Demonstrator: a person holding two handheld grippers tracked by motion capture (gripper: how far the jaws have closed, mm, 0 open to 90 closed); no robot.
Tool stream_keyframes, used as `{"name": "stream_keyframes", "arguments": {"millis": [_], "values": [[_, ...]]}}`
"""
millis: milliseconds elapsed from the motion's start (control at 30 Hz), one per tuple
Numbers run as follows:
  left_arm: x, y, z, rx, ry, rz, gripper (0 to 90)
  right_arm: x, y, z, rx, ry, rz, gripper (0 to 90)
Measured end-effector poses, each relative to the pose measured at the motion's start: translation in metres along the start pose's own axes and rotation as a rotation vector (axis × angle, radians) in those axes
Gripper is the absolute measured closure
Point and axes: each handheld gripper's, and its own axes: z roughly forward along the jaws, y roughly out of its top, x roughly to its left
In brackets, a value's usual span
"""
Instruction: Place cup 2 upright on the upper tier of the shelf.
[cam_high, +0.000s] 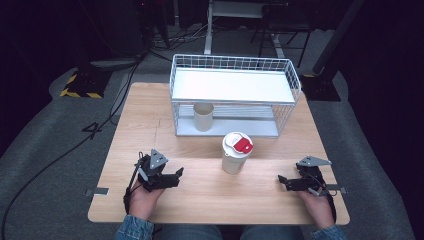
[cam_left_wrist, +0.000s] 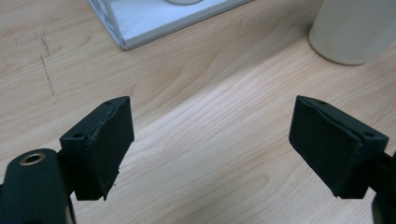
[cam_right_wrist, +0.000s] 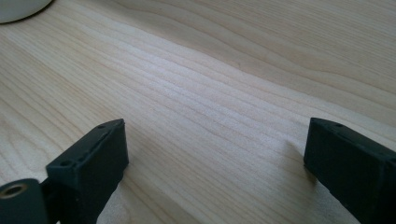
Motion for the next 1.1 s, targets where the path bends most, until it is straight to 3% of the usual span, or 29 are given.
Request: {"name": "stream_keyframes", "arguments": {"millis": [433, 633, 800, 1100], "values": [[0.016, -0.026, 0.008, 0.101, 0.017, -0.035, 14.6, -0.001, 0.010, -0.009, -0.040, 0.040, -0.013, 9.3], [0.026, -0.035, 0.014, 0.141, 0.012, -0.099, 14.1, 0.006, 0.016, -0.013, -0.057, 0.065, -0.031, 9.7], [0.027, -0.038, 0.019, 0.170, 0.042, -0.047, 13.2, 0.012, 0.022, -0.017, -0.080, 0.095, -0.046, 9.7], [0.031, -0.041, 0.021, 0.137, 0.032, -0.040, 7.8, 0.021, 0.027, -0.018, -0.093, 0.135, -0.055, 9.7]]}}
